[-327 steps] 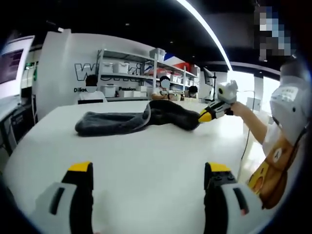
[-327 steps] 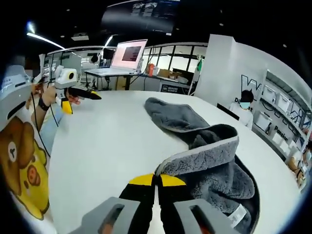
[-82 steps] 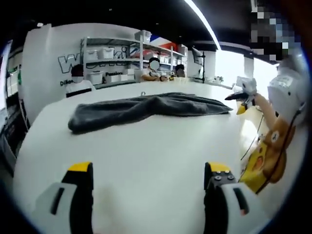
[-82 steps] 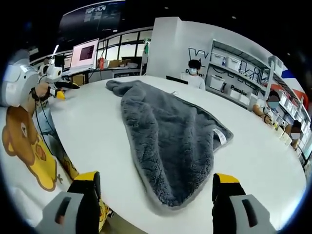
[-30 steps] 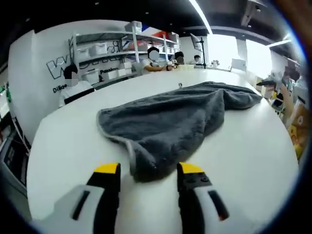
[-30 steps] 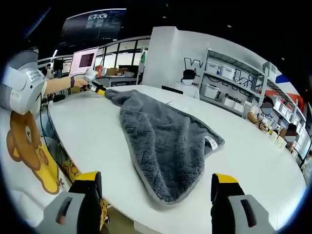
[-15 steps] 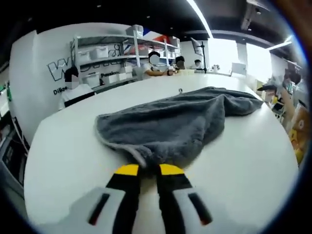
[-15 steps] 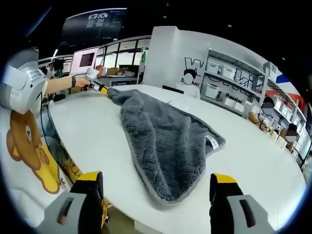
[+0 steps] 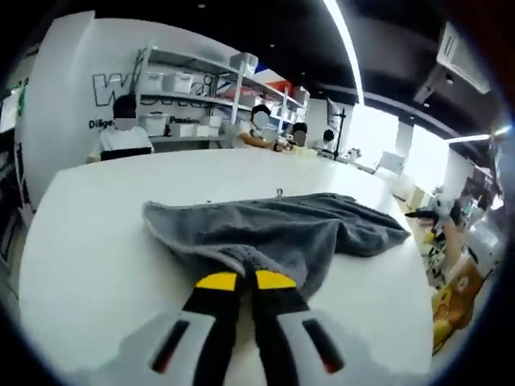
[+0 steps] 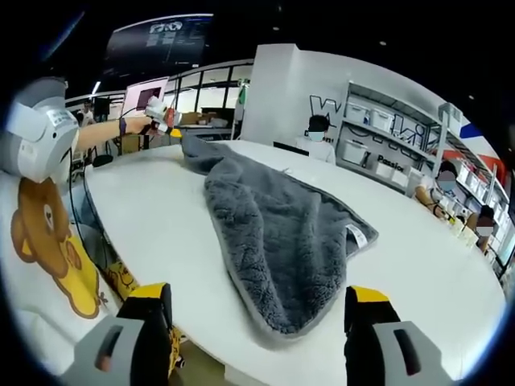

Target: Fold the towel on the table until its edges align and the towel forms a compact rectangular stack.

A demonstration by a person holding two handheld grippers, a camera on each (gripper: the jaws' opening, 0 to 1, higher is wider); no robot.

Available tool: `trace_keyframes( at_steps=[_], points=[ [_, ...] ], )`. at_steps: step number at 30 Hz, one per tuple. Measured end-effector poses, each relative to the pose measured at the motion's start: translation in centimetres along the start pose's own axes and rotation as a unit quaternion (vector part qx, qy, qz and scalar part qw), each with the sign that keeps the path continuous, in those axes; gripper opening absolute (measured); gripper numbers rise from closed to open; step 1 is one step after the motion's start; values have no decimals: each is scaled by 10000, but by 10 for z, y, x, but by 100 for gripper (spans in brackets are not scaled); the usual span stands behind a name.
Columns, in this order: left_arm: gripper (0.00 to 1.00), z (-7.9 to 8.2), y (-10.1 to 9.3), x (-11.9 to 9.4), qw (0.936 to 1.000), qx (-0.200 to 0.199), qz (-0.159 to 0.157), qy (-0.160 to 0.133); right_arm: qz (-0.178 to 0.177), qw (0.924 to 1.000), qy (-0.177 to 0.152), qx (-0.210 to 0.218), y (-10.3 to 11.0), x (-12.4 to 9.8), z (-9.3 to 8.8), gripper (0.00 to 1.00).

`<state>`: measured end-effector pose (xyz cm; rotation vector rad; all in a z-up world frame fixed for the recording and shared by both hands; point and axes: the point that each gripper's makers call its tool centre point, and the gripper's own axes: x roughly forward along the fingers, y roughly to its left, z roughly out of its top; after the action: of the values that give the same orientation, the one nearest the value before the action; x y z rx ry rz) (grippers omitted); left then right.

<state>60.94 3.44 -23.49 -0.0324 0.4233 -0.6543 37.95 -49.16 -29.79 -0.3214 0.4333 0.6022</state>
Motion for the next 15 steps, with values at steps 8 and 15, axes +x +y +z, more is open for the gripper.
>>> trace_keyframes(
  at_steps=[8, 15],
  points=[
    [6, 34, -31, -19, 9989, -409, -105, 182, 33, 10000, -22, 19, 2, 1, -1, 92],
    [6, 50, -41, -23, 9969, -180, 187, 739, 55, 10000, -29, 12, 2, 1, -3, 91]
  ],
)
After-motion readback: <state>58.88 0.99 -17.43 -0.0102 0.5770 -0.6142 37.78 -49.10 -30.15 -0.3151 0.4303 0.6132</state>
